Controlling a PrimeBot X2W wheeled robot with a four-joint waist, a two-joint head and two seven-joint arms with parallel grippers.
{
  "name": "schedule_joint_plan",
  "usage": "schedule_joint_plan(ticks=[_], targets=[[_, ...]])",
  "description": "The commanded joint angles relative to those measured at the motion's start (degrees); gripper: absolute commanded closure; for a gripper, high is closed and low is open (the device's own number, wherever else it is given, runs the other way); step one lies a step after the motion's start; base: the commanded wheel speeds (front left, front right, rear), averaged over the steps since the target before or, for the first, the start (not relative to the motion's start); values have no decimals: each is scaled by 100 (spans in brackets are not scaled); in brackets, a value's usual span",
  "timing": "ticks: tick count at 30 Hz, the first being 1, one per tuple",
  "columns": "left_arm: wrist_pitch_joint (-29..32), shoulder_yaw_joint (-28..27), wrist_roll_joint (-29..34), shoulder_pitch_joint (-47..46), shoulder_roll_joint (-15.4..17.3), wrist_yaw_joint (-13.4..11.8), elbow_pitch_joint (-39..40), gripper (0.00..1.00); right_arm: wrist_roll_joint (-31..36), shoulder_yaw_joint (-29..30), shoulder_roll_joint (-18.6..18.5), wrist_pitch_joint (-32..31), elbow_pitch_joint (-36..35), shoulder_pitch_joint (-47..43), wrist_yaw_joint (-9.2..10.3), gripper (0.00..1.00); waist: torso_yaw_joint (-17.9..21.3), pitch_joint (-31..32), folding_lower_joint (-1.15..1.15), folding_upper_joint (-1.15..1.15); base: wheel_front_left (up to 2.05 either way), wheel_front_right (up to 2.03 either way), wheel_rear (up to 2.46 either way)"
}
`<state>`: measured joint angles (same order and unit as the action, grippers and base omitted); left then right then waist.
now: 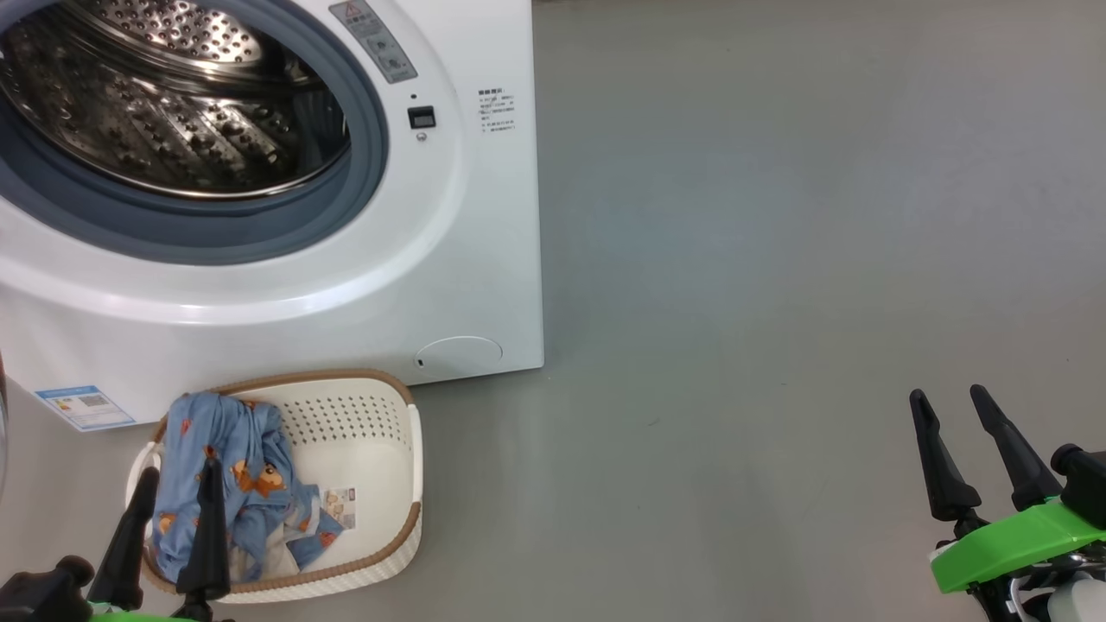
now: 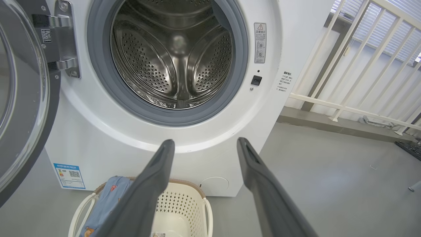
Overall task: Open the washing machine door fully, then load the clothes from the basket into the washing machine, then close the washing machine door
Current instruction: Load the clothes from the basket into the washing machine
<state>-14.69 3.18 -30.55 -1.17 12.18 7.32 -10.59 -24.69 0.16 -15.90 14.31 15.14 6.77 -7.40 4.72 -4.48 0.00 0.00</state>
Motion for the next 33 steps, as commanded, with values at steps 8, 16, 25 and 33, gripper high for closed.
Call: schedule_joint_plan(ticks=[8, 16, 25, 33], targets=[[-30, -175, -45, -101, 188, 16, 151, 0, 78, -149, -68, 69, -175, 53, -9, 0, -24, -44, 0, 0, 116, -120, 4], [-30, -182, -23, -131, 199, 16, 160, 0, 69, -177, -65, 69, -177, 61, -9, 0, -58, -60, 0, 0, 153, -161, 8], [-30, -176, -62, -105, 173, 16, 100, 0, 69, -218, -50, 69, -165, 45, -9, 0, -90, -9, 0, 0, 92, -93, 1], [-30, -189, 24, -120, 150, 16, 21, 0, 57, -266, -48, 69, -159, 47, -9, 0, -121, -9, 0, 0, 4, -4, 0]])
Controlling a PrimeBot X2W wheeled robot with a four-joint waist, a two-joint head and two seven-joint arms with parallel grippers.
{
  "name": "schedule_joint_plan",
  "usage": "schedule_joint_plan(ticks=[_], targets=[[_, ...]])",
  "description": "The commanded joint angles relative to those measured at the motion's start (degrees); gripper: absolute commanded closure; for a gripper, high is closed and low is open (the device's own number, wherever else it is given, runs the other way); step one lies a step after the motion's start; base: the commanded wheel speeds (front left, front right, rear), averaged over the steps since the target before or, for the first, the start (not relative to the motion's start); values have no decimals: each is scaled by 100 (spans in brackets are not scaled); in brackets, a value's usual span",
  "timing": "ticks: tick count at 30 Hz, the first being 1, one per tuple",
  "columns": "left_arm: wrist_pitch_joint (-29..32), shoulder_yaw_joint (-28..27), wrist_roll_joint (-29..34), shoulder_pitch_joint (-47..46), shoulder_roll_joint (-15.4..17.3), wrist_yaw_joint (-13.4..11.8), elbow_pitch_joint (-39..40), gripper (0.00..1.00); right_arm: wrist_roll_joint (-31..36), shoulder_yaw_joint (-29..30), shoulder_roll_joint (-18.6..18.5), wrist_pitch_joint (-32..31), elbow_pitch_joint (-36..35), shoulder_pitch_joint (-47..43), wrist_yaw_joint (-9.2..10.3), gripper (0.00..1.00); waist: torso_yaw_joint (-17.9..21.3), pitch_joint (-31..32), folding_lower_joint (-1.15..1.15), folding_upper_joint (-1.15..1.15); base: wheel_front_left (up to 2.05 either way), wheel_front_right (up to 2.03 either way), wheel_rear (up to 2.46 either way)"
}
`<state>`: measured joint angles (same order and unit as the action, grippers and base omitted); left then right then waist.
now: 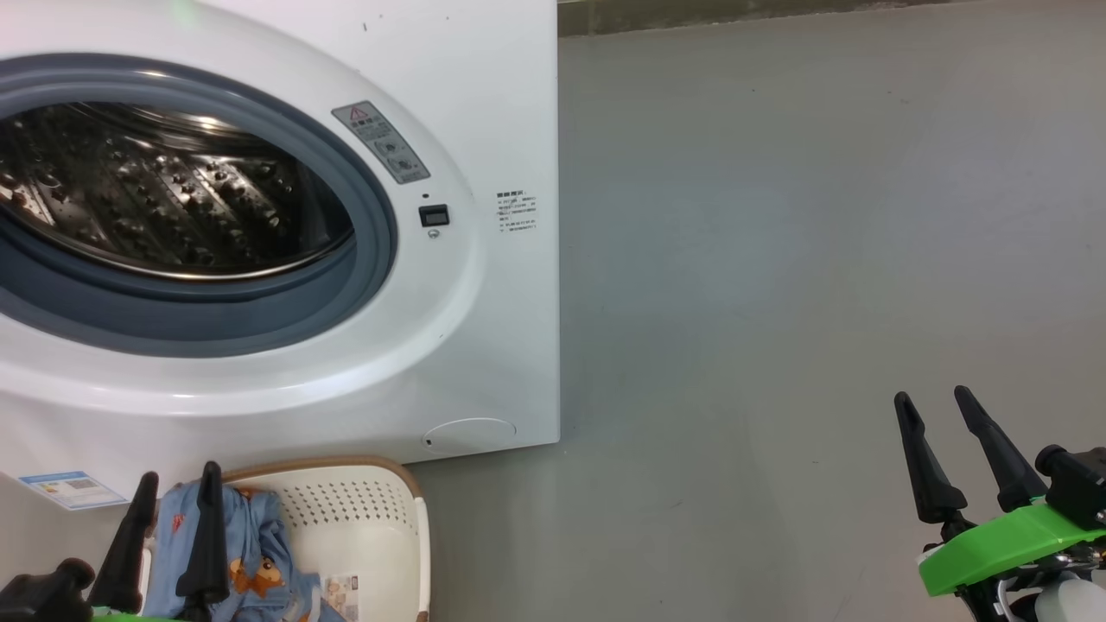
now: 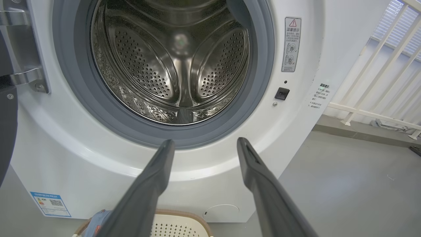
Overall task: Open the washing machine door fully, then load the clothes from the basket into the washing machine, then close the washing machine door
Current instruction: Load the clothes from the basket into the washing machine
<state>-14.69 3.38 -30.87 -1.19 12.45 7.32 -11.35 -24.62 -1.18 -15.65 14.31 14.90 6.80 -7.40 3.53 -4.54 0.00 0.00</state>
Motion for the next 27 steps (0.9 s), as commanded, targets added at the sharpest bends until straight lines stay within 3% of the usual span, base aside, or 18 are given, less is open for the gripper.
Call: schedule_joint_plan(ticks=[1, 12, 20, 27], targets=[[-30, -219, 82, -120, 117, 16, 52, 0, 50, -143, -65, 69, -136, 47, -9, 0, -8, -8, 0, 0, 0, 0, 0], [-30, -230, 264, -189, -118, 16, -721, 0, 62, -265, 20, 69, -197, 102, -9, 0, -15, -265, 0, 0, 0, 0, 0], [-30, -349, 603, -844, -314, 16, -2123, 0, 103, -429, 114, 69, -263, 351, -9, 0, -38, -848, 0, 0, 0, 0, 0], [-30, -370, 932, -1785, -222, 16, -3574, 0, 152, -568, 189, 69, -306, 667, -9, 0, -30, -1430, 0, 0, 0, 0, 0]])
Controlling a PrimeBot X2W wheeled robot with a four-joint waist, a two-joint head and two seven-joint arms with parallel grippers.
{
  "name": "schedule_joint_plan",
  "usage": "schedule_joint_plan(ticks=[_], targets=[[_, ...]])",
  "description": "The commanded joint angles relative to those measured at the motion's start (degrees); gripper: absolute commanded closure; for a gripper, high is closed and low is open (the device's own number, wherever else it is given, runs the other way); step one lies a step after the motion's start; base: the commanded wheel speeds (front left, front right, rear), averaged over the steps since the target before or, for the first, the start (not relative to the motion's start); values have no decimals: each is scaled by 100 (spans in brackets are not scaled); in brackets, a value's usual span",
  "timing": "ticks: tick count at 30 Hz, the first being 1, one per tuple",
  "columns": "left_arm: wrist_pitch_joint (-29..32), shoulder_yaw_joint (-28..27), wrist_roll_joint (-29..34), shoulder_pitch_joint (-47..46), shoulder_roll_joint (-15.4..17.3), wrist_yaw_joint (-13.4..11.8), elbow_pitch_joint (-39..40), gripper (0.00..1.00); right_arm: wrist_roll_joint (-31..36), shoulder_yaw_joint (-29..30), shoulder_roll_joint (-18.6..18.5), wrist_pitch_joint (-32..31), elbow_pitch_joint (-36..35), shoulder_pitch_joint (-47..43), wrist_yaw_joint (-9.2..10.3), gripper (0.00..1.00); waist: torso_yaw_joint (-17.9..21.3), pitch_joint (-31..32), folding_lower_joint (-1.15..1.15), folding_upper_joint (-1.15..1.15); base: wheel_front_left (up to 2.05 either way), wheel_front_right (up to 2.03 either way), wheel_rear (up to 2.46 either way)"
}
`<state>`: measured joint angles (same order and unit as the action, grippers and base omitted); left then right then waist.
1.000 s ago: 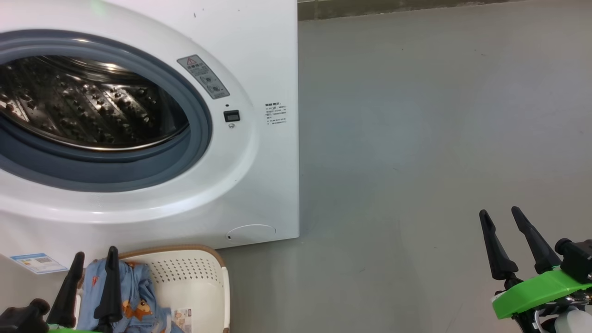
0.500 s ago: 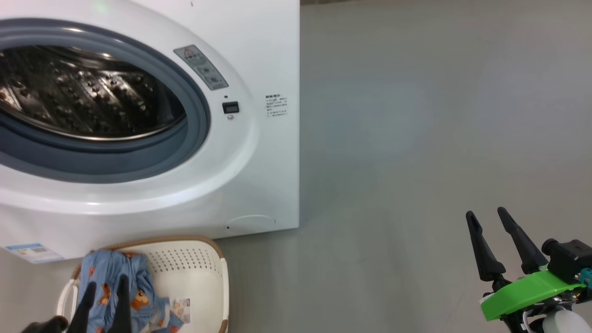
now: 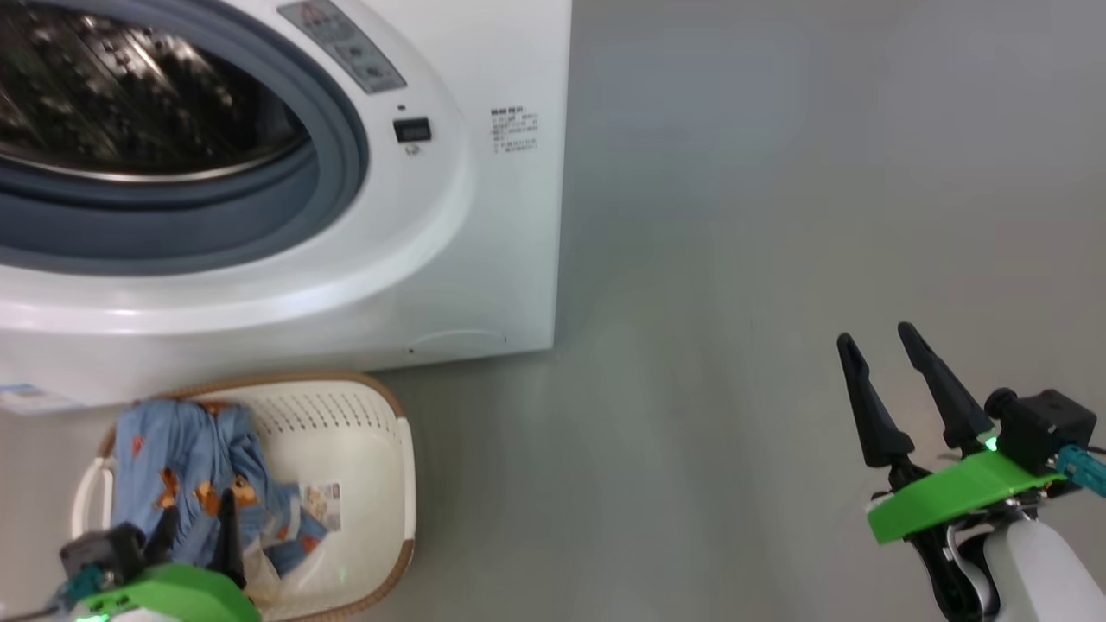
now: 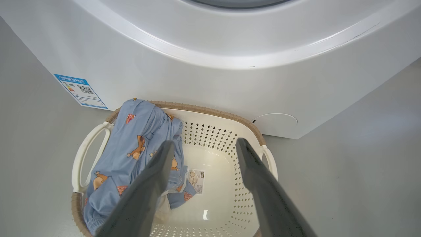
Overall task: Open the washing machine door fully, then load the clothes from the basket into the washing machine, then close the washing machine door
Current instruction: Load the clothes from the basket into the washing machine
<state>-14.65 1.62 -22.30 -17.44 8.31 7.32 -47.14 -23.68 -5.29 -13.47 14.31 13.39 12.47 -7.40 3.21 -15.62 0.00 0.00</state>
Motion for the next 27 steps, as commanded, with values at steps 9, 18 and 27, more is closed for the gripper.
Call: schedule_joint_plan(ticks=[9, 18, 27], targets=[[-35, -103, 439, -1318, 329, -103, -1525, 0, 131, -237, 36, 69, -226, 489, -9, 0, 8, -1018, 0, 0, 0, 0, 0], [-29, 25, 582, -2075, 452, -358, -2409, 0, 186, -291, 122, 69, -306, 773, -9, 0, 26, -1506, 0, 0, 0, 0, 0], [133, 79, 592, -2521, 680, -538, -2609, 0, 212, -330, 143, 69, -353, 999, -9, 0, 40, -1963, 0, 0, 0, 0, 0]])
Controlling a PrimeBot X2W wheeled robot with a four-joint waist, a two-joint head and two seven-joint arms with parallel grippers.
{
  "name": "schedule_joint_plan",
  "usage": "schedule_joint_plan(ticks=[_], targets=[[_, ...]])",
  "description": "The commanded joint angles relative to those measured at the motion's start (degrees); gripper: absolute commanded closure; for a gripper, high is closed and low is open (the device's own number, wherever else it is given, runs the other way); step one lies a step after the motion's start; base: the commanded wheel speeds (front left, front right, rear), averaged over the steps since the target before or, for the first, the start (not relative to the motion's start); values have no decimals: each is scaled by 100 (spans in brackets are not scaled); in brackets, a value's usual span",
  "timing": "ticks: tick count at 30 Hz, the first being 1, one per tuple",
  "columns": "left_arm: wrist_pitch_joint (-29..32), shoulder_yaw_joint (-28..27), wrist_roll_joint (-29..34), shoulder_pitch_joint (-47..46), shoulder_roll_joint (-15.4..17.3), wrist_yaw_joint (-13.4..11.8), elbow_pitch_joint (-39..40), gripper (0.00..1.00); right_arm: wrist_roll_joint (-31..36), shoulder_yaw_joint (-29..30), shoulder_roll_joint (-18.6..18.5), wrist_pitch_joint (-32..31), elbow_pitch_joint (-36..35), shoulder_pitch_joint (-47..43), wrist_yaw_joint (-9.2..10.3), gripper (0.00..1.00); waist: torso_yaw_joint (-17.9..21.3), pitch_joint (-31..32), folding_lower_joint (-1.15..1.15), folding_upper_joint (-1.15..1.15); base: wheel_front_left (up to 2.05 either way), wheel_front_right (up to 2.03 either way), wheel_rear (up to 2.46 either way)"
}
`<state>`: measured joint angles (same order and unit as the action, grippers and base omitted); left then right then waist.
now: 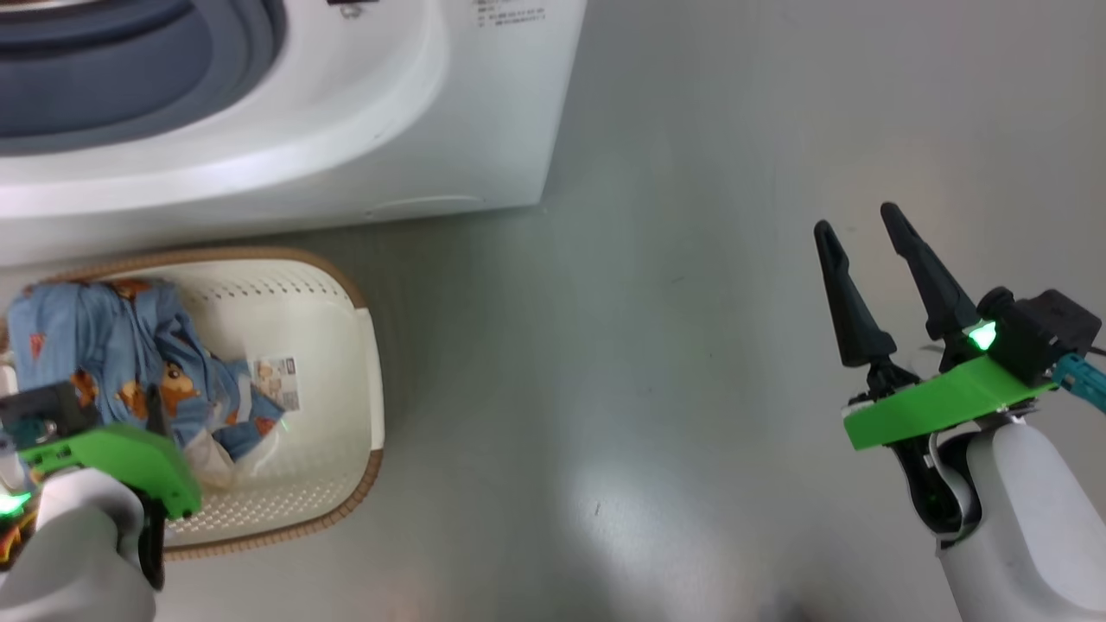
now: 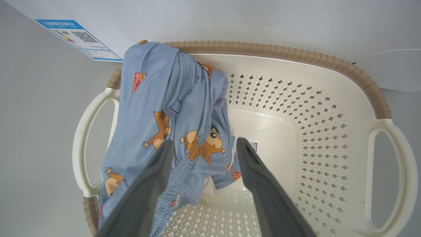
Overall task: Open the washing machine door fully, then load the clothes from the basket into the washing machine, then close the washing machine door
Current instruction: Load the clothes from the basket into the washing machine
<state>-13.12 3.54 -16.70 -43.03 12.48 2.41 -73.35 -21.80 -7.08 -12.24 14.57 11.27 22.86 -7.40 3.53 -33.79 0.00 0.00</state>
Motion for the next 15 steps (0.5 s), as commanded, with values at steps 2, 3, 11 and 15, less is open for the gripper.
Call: schedule_joint_plan(ticks=[2, 3, 11, 15], targets=[[27, -88, 31, -122, 291, -98, -11, 0, 36, -178, 33, 43, -150, 42, -9, 0, 3, -296, 0, 0, 0, 0, 0], [46, -81, 29, -166, 309, -112, -17, 0, 40, -193, 38, 43, -152, 70, -9, 0, 5, -339, 0, 0, 0, 0, 0], [221, -13, 22, -320, 429, -224, -48, 0, 55, -279, 70, 43, -181, 188, -9, 0, 51, -531, 0, 0, 0, 0, 0], [276, 16, 16, -392, 500, -274, -54, 0, 60, -297, 64, 43, -200, 230, -9, 0, 62, -615, 0, 0, 0, 0, 0]])
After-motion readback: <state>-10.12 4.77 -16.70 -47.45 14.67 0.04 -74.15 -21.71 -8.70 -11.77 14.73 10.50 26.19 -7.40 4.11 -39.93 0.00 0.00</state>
